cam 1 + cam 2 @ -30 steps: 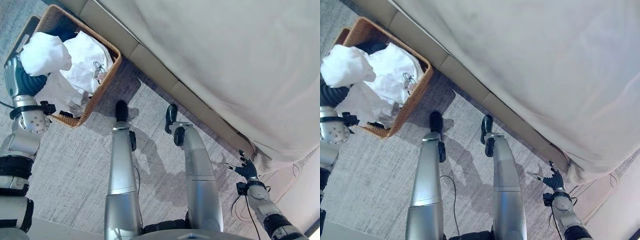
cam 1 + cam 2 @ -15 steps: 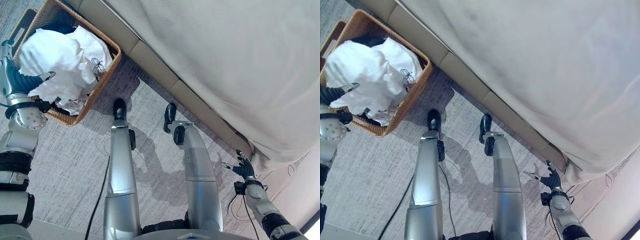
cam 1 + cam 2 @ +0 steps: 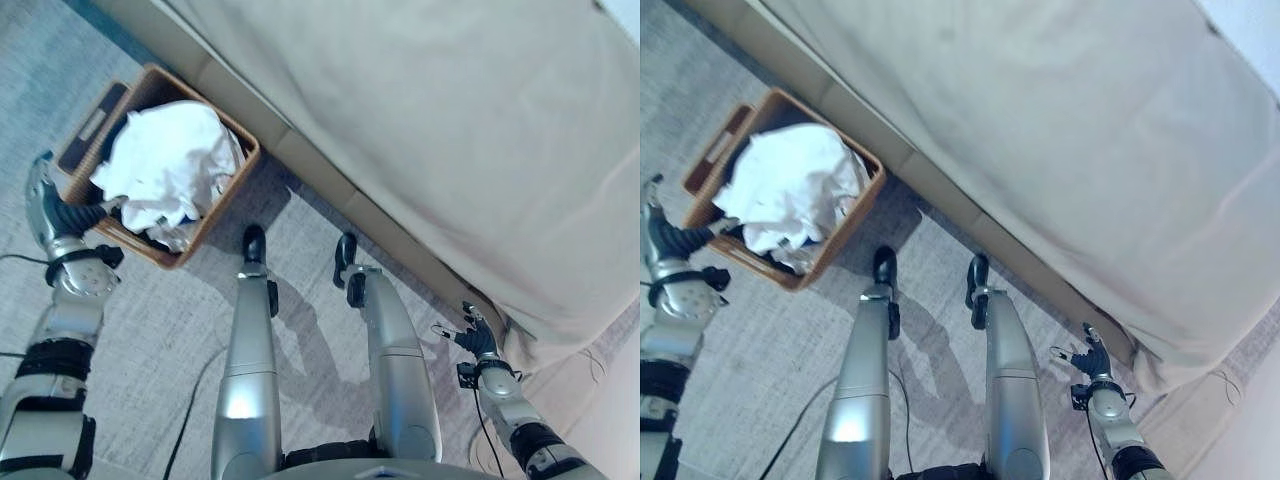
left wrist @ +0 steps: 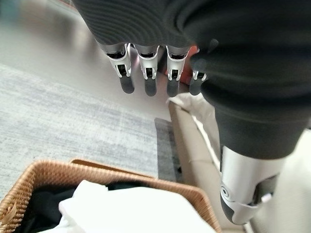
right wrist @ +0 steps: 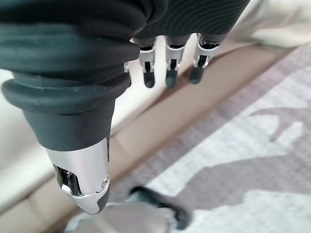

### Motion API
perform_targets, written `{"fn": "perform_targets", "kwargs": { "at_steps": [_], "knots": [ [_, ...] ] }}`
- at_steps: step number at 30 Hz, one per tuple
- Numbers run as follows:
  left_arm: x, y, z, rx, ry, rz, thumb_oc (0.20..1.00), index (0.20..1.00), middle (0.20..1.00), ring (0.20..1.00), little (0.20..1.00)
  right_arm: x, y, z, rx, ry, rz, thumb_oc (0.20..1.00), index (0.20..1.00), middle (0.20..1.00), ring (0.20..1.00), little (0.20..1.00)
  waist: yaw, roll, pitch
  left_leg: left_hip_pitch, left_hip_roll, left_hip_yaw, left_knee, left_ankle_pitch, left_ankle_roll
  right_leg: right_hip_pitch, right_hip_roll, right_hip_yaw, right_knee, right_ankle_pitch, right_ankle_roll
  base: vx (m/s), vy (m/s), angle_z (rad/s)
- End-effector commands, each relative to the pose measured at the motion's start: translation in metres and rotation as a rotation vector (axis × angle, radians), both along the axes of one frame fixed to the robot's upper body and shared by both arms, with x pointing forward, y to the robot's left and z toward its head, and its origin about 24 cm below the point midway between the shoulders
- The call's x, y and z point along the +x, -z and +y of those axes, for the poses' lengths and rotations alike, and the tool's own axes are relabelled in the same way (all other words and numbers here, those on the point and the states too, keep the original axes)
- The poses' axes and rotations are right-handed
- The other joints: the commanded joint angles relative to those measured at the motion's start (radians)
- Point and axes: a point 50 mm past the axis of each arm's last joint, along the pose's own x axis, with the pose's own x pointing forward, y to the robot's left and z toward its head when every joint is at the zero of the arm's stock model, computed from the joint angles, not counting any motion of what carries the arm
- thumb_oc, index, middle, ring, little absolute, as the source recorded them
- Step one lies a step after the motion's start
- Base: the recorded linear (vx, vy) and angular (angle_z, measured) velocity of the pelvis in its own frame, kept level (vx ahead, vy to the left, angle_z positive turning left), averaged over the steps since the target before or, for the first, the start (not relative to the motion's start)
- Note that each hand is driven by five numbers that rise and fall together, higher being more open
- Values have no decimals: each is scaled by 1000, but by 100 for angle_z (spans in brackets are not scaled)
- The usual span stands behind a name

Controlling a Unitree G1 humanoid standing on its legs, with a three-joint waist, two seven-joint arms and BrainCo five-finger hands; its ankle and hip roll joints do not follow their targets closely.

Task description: Pick up clothes into the bucket

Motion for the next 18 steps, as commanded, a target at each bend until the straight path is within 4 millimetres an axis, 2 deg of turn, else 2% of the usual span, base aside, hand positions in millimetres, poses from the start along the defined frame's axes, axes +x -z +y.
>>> {"fn": "perform_targets", "kwargs": {
  "at_steps": [1,2,3,4,6,7,8,9,11,12,13,18],
  "knots": [
    [1,37,-27,-408,179,-97,1000,1000,1000,1000,1000,-3,-7,-29,-80,61,10,1000,1000,1000,1000,1000,-1,99,-13,168,-48,12,-104,16,35,186,-11,14,-193,96,33,64,-2,1],
    [-1,47,-31,-443,205,-69,1000,1000,1000,1000,1000,-4,-6,-31,-81,65,20,1000,1000,1000,1000,1000,-3,108,-13,211,-51,11,-127,23,35,236,-13,11,-219,102,33,45,-14,-1],
    [-1,47,-31,-443,205,-69,1000,1000,1000,1000,1000,-4,-6,-31,-81,65,20,1000,1000,1000,1000,1000,-3,108,-13,212,-51,11,-127,23,35,236,-13,11,-219,102,33,111,-1,-5],
    [-8,78,-43,-614,247,-26,1000,1000,1000,1000,1000,-4,-5,-29,-72,61,20,1000,1000,1000,1000,1000,-13,123,-33,316,-46,11,-189,35,27,332,-8,15,-271,110,35,134,-43,-4],
    [-22,114,-58,-738,255,65,1000,1000,1000,1000,1000,-8,0,-24,-70,44,48,1000,1000,1000,1000,1000,-20,134,-76,416,-36,15,-261,49,19,432,1,14,-340,121,39,193,-78,-5],
    [-29,125,-64,-751,267,111,1000,1000,1000,1000,1000,-12,3,-23,-81,32,68,1000,1000,1000,1000,1000,-22,137,-98,458,-30,19,-288,52,16,472,5,12,-368,124,40,129,-49,-4],
    [-29,125,-64,-751,267,111,1000,1000,1000,1000,1000,-12,3,-23,-81,32,68,1000,1000,1000,1000,1000,-22,137,-100,458,-30,19,-292,56,16,472,5,11,-373,128,40,217,-82,-3],
    [-47,153,-78,-823,260,196,1000,1000,1000,1000,1000,-22,11,-20,-73,16,106,1000,1000,1000,1000,1000,-27,137,-148,538,-19,25,-340,56,10,549,18,17,-420,131,42,200,-88,-5],
    [-65,172,-91,-865,269,265,1000,1000,1000,1000,1000,-29,16,-20,-75,17,129,1000,1000,1000,1000,1000,-28,145,-193,598,-16,31,-377,58,8,604,27,19,-465,141,44,183,-80,-17],
    [-65,172,-91,-865,269,265,1000,1000,1000,1000,1000,-29,16,-20,-75,17,129,1000,1000,1000,1000,1000,-28,145,-193,599,-16,31,-377,59,8,605,27,19,-465,141,44,153,-79,-26],
    [-87,197,-101,-922,242,379,1000,1000,1000,1000,1000,-37,21,-19,-80,-19,168,1000,1000,1000,1000,1000,-26,155,-235,653,-14,35,-403,58,5,660,36,17,-504,144,43,134,-86,-18],
    [-136,239,-118,-927,193,681,1000,1000,1000,1000,1000,-50,31,-5,-86,-199,260,1000,1000,1000,1000,1000,-17,158,-326,759,11,49,-496,78,-6,793,53,-3,-636,164,44,99,-99,-10]
  ]
}}
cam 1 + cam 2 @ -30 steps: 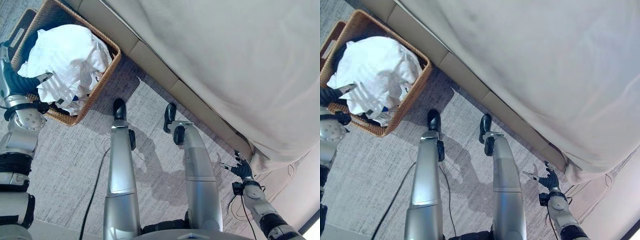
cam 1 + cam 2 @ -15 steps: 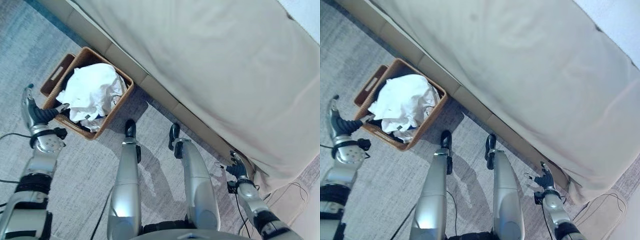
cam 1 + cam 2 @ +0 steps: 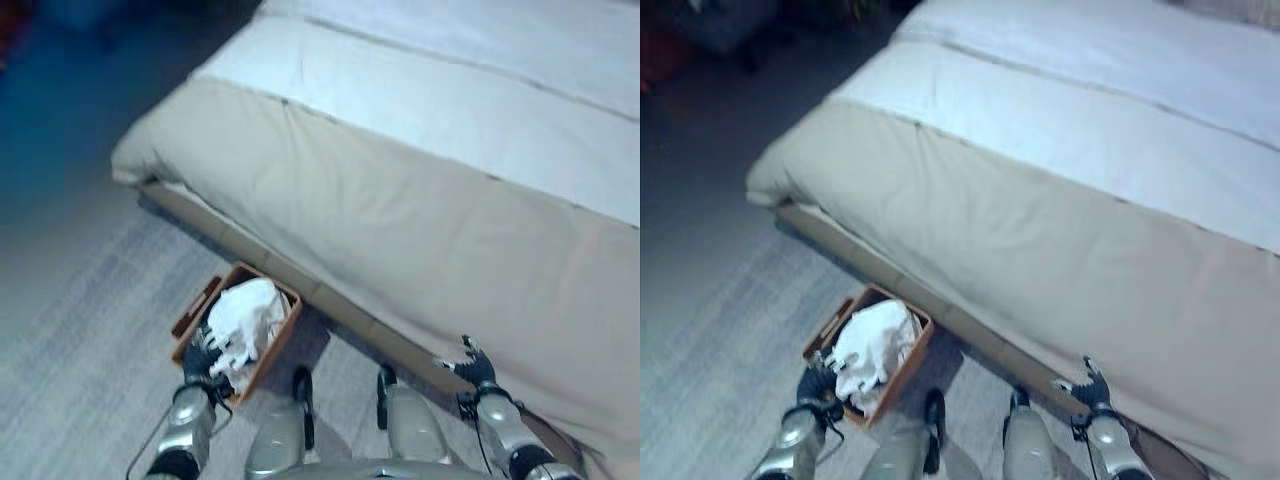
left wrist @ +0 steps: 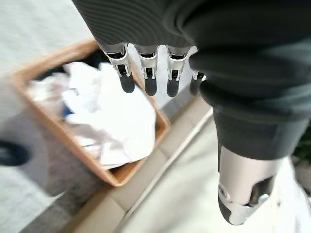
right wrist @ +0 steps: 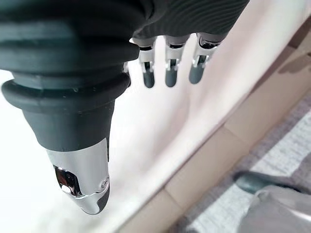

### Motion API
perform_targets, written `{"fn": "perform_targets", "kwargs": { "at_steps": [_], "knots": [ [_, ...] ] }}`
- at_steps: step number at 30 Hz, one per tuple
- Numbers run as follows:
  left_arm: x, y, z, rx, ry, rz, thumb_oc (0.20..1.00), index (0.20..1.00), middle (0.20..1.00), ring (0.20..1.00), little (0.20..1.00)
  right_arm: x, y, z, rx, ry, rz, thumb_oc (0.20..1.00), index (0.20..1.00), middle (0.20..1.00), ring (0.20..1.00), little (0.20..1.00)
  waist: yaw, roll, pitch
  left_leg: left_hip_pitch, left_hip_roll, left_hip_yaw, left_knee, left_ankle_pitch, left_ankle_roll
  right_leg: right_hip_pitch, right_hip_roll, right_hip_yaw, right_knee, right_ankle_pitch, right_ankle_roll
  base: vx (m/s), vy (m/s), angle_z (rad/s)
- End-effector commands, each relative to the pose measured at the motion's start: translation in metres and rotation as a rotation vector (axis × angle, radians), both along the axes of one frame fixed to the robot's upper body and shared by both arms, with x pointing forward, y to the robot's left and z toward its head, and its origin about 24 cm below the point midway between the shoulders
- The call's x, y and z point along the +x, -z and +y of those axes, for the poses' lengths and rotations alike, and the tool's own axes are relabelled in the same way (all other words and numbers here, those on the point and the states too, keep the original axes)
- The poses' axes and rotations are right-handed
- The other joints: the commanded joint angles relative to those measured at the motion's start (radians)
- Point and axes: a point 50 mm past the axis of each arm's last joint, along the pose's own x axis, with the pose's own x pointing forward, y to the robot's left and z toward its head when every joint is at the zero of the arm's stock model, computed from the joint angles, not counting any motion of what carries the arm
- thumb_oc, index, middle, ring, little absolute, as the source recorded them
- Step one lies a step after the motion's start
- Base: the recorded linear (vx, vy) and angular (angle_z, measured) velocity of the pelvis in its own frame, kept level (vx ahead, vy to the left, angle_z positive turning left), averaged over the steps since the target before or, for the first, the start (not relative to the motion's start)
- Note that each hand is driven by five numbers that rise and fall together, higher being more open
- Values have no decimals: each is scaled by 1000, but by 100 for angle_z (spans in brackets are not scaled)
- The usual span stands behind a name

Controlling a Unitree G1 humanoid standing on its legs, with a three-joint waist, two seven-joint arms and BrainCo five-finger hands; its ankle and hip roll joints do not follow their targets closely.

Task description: Pick up clothes into the bucket

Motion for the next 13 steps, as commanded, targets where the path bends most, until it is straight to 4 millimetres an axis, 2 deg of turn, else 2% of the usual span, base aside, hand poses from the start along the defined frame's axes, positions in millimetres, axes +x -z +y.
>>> {"fn": "perform_targets", "kwargs": {
  "at_steps": [1,5,6,10,13],
  "knots": [
    [-5,5,2,66,138,70,1000,1000,1000,1000,1000,3,-4,-5,-20,-116,24,1000,1000,1000,1000,1000,-2,-36,-39,0,-40,-15,-2,-11,-8,107,-1,-12,-230,118,20,89,-82,1],
    [-42,24,-2,-8,55,221,1000,1000,1000,1000,1000,-12,7,-4,56,-22,75,1000,1000,1000,1000,1000,11,-41,-79,57,-42,0,3,-28,-7,190,-4,-21,-273,120,19,96,-41,7],
    [-41,24,-2,-8,55,221,1000,1000,1000,1000,1000,-12,7,-4,56,-22,75,1000,1000,1000,1000,1000,11,-41,-78,57,-42,0,3,-28,-7,191,-4,-21,-273,120,19,94,-33,2],
    [-50,29,-20,29,268,279,1000,1000,1000,1000,1000,-27,17,1,92,2,134,1000,1000,1000,1000,1000,10,-52,-107,93,-44,7,22,-56,-3,240,0,-15,-281,110,16,91,-26,2],
    [-54,32,-31,-17,258,282,1000,1000,1000,1000,1000,-35,21,5,131,39,154,1000,1000,1000,1000,1000,12,-58,-111,107,-45,6,32,-68,1,256,-2,-14,-279,105,15,40,-5,0]
  ]
}}
